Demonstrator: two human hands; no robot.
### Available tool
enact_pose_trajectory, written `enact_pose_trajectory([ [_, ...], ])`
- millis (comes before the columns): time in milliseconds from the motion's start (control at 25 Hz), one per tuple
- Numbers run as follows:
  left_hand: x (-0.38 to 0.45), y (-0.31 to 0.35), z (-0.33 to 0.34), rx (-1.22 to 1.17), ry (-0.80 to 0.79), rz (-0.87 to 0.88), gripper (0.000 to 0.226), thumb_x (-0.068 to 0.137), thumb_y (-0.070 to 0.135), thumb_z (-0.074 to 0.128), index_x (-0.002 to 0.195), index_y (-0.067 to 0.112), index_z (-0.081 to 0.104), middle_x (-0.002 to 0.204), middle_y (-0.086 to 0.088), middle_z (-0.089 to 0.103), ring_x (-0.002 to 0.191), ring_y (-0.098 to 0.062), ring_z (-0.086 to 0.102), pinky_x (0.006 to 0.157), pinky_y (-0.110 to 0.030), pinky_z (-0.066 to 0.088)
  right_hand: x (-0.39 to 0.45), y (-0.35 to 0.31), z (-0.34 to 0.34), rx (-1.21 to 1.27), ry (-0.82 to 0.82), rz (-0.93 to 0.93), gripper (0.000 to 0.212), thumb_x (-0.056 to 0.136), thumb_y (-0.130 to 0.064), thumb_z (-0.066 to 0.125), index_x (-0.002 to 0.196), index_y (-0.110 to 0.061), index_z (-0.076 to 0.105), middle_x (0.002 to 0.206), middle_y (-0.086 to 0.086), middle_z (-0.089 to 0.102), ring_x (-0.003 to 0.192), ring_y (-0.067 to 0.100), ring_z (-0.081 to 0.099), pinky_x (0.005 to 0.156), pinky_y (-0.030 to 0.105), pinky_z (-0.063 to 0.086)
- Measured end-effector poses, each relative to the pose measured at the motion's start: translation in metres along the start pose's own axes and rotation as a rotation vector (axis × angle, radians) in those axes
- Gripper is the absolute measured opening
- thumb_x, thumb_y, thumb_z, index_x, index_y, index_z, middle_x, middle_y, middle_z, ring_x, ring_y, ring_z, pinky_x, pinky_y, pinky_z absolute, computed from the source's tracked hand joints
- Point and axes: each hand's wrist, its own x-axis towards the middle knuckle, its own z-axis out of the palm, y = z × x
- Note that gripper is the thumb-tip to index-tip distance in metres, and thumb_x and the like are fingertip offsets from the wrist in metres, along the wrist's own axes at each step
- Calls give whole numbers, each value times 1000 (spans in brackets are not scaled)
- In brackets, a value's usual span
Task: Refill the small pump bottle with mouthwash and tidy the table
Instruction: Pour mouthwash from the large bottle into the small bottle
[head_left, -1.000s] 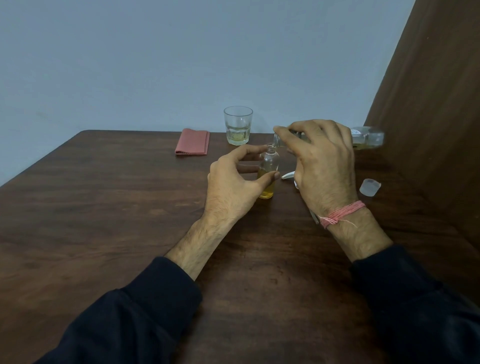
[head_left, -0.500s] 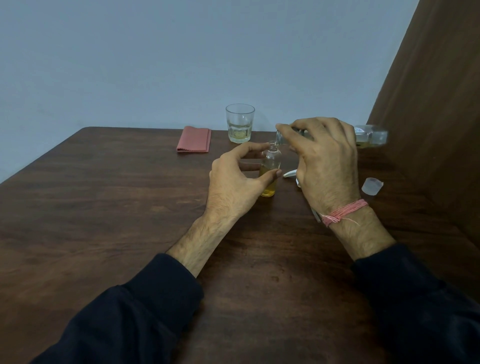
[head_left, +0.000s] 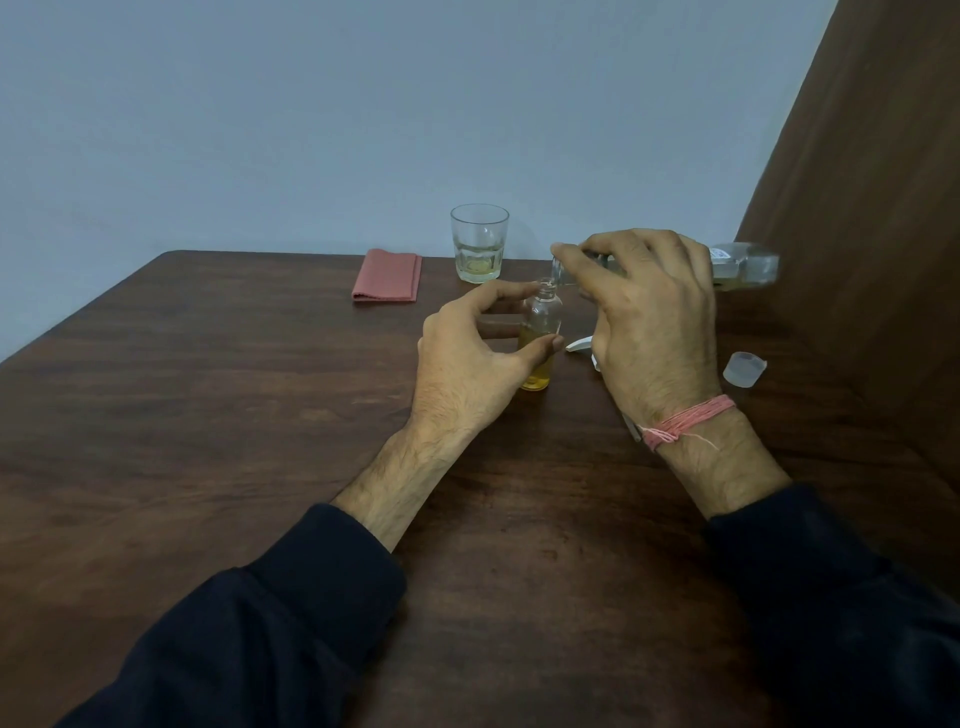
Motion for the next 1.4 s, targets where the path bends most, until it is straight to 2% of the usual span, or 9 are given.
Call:
enact_pose_trajectory([
  [520, 0, 0, -1, -8, -12, -4, 56, 80, 43, 103, 131, 37, 80, 118, 21, 82, 108, 3, 79, 103, -43, 66, 0, 1, -1, 7, 11, -4, 61, 89, 2, 74, 145, -23, 68, 133, 4, 71, 125, 34, 61, 107, 50, 40],
  [1400, -1, 2, -1, -6, -25, -8, 56, 81, 41, 102, 132, 38, 79, 118, 23, 81, 105, 8, 78, 103, -36, 66, 0, 0, -1, -6, 0, -6, 63, 89, 1, 75, 146, -23, 67, 135, 4, 70, 127, 34, 60, 109, 50, 39],
])
